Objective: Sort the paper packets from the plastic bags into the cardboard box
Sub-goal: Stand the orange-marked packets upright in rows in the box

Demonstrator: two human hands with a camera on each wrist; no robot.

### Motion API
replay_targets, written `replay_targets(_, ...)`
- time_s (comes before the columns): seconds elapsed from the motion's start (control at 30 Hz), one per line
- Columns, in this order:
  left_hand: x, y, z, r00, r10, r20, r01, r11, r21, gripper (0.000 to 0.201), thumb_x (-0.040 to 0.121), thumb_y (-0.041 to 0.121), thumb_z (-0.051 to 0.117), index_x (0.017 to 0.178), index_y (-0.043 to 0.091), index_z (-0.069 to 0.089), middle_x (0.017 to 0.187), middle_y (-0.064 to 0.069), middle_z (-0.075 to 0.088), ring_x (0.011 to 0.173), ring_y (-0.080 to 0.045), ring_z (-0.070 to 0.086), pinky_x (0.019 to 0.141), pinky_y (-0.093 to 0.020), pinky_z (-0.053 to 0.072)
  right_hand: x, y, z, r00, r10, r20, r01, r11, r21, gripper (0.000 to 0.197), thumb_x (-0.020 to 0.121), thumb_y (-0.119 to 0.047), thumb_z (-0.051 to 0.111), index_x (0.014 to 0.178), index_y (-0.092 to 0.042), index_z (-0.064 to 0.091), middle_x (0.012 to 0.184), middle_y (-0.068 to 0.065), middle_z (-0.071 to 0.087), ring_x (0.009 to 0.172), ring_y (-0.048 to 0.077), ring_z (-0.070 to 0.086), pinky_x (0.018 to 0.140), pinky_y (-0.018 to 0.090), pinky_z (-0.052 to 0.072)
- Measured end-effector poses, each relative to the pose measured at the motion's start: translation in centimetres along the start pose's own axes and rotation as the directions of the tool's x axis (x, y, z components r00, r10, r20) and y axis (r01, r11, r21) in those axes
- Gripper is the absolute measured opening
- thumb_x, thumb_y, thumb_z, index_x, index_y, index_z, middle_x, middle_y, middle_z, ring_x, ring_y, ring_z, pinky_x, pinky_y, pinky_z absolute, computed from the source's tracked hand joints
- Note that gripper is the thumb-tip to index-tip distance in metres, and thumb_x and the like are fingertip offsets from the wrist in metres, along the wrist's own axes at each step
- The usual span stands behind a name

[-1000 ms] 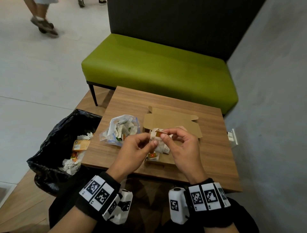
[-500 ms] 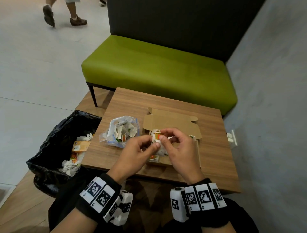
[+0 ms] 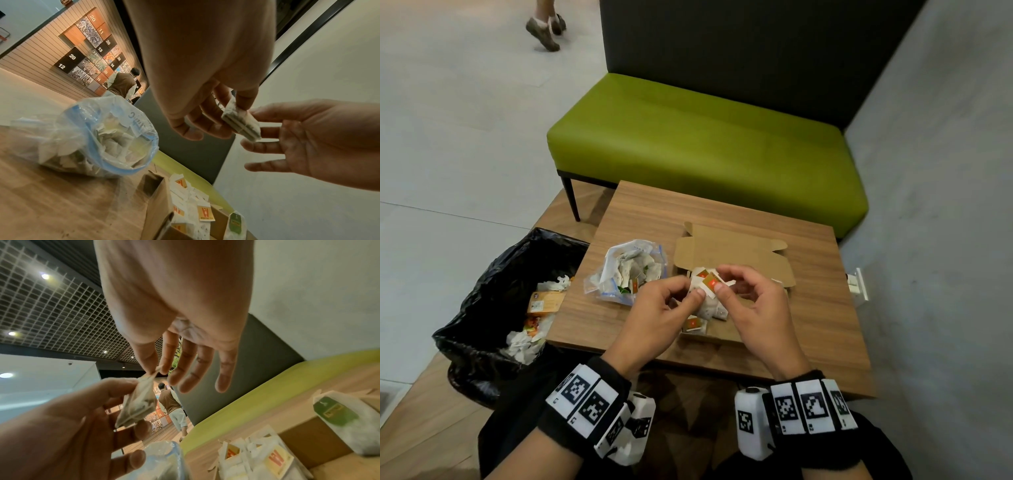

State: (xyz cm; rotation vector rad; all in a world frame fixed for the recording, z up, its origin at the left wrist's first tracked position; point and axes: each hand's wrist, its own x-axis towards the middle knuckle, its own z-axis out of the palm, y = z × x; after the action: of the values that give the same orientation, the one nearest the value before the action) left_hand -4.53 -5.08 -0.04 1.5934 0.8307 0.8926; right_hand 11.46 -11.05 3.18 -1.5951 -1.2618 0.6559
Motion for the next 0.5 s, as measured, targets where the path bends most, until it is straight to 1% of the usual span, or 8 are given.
replay_targets(0.07, -0.1, 0.0, 0.1, 1.0, 0.0, 0.014, 0.0, 1.0, -0.004, 0.022, 0.093, 0.037, 0.06, 0.097, 0.022, 0.076, 0.086, -0.004, 0.074, 0.081, -0.032, 0.069, 0.075, -0.058, 0.056, 0.1, 0.1, 0.0, 1.0, -0.005, -0.03, 0.006, 1.0, 0.019, 0.014, 0.087, -0.021, 0.074, 0.098, -0.028, 0.073, 0.092, -0.01, 0.07, 0.084, 0.006, 0.065, 0.077, 0.024, 0.054)
replay_targets(0.13, -0.1, -0.2, 0.2, 1.0, 0.001, -0.002, -0.001, 1.0, 0.01, 0.023, 0.093, 0.039, 0.061, 0.098, 0.023, 0.076, 0.086, -0.001, 0.072, 0.08, -0.027, 0.068, 0.075, -0.054, 0.057, 0.2, 0.3, 0.1, 0.996, -0.034, -0.082, 0.036, 0.999, 0.014, 0.011, 0.084, -0.02, 0.077, 0.092, -0.027, 0.075, 0.09, -0.009, 0.066, 0.081, 0.009, 0.063, 0.076, 0.026, 0.053)
replay_targets(0.17, 0.0, -0.3, 0.3, 1.0, -0.006, -0.024, 0.006, 1.0, 0.008, 0.019, 0.094, 0.035, 0.062, 0.097, 0.023, 0.077, 0.084, 0.001, 0.071, 0.077, -0.022, 0.067, 0.073, -0.047, 0.058, 0.2, 0.3, 0.1, 0.993, -0.042, -0.114, 0.045, 0.999, 0.023, 0.01, 0.084, -0.019, 0.078, 0.091, -0.026, 0.075, 0.089, -0.009, 0.066, 0.079, 0.01, 0.063, 0.074, 0.025, 0.053)
replay_targets(0.23, 0.1, -0.3, 0.4, 0.996, -0.034, -0.079, 0.031, 0.999, -0.029, 0.014, 0.096, 0.022, 0.062, 0.093, 0.021, 0.076, 0.073, 0.01, 0.07, 0.066, -0.005, 0.063, 0.062, -0.024, 0.052, 0.2, 0.5, 0.1, 0.984, -0.035, -0.174, 0.047, 0.997, 0.067, 0.01, 0.084, -0.015, 0.078, 0.09, -0.022, 0.076, 0.086, -0.005, 0.069, 0.079, 0.012, 0.064, 0.071, 0.025, 0.054)
replay_targets(0.27, 0.0, -0.2, 0.5, 0.994, -0.048, -0.095, 0.043, 0.998, -0.051, 0.014, 0.096, 0.017, 0.062, 0.091, 0.02, 0.075, 0.068, 0.013, 0.068, 0.062, 0.001, 0.06, 0.059, -0.017, 0.047, 0.1, 0.5, 0.1, 0.982, -0.013, -0.187, 0.033, 0.994, 0.104, 0.01, 0.084, -0.012, 0.077, 0.09, -0.019, 0.076, 0.085, -0.003, 0.071, 0.079, 0.014, 0.066, 0.07, 0.026, 0.056)
replay_targets(0.3, 0.0, -0.1, 0.6, 0.993, -0.061, -0.101, 0.054, 0.996, -0.067, 0.015, 0.096, 0.015, 0.062, 0.089, 0.019, 0.074, 0.065, 0.013, 0.067, 0.06, 0.003, 0.058, 0.057, -0.014, 0.045, 0.0, 0.5, 0.2, 0.983, 0.019, -0.184, 0.008, 0.989, 0.147, 0.01, 0.083, -0.009, 0.077, 0.09, -0.016, 0.076, 0.083, -0.001, 0.073, 0.078, 0.015, 0.068, 0.07, 0.027, 0.057)
replay_targets(0.4, 0.0, -0.1, 0.8, 0.994, -0.066, -0.083, 0.059, 0.994, -0.088, 0.013, 0.095, 0.016, 0.063, 0.09, 0.021, 0.074, 0.065, 0.011, 0.068, 0.06, 0.002, 0.057, 0.057, -0.014, 0.045, -0.2, 0.8, 0.7, 0.987, 0.097, -0.131, -0.064, 0.969, 0.237, 0.011, 0.081, -0.005, 0.079, 0.09, -0.012, 0.076, 0.083, 0.002, 0.075, 0.076, 0.016, 0.071, 0.067, 0.025, 0.058)
replay_targets(0.5, -0.1, 0.0, 0.9, 0.998, -0.055, -0.04, 0.052, 0.996, -0.078, 0.014, 0.095, 0.019, 0.06, 0.094, 0.026, 0.073, 0.066, 0.014, 0.067, 0.061, 0.004, 0.057, 0.059, -0.013, 0.045, -0.4, 0.9, 1.1, 0.981, 0.161, -0.11, -0.124, 0.95, 0.285, 0.011, 0.08, -0.005, 0.08, 0.087, -0.011, 0.075, 0.08, 0.004, 0.076, 0.073, 0.016, 0.072, 0.066, 0.024, 0.058)
